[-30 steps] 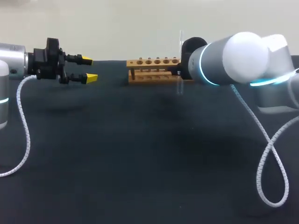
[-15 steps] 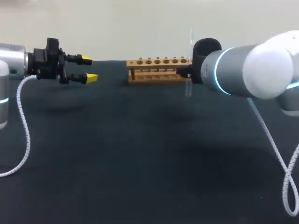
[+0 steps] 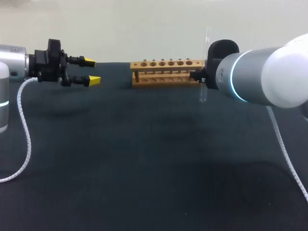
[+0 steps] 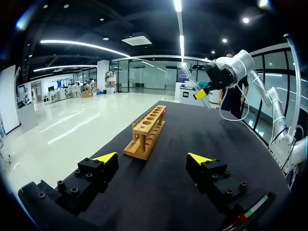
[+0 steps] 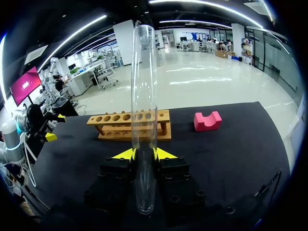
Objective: Grasp the test tube, adjust it, and insert it.
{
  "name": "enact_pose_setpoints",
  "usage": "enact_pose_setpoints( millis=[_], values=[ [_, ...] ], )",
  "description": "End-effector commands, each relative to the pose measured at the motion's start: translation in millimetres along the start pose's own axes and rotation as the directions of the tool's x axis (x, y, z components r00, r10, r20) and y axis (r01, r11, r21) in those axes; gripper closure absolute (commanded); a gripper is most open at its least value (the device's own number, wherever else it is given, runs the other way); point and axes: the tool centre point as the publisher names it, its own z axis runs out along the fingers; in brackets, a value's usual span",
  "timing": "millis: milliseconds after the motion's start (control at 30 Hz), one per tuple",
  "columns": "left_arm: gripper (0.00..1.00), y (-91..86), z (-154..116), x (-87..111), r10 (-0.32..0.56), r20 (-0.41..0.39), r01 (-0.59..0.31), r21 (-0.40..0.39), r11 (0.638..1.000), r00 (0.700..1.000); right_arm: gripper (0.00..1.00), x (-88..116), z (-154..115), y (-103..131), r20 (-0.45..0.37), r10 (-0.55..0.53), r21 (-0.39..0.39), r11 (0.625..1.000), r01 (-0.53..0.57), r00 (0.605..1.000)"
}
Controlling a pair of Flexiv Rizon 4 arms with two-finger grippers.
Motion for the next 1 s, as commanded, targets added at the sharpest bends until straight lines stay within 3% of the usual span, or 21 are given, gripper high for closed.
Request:
enact_pose_setpoints(
  millis=[33,1000],
  values=[
    [0.00,-0.5,-0.1,1.2,0.003,0.005,-0.003,-0.002,1.000,1.000,1.00,-1.0,-7.5,-2.1,-0.001,-0.002,0.015,1.000,0.002,1.000],
    [0.00,-0.5,-0.1,1.2,0.003,0.005,-0.003,-0.002,1.000,1.000,1.00,-2.4,-10.2,-3.9,0.017,-0.019,0.011,1.000,0.019,1.000]
  ],
)
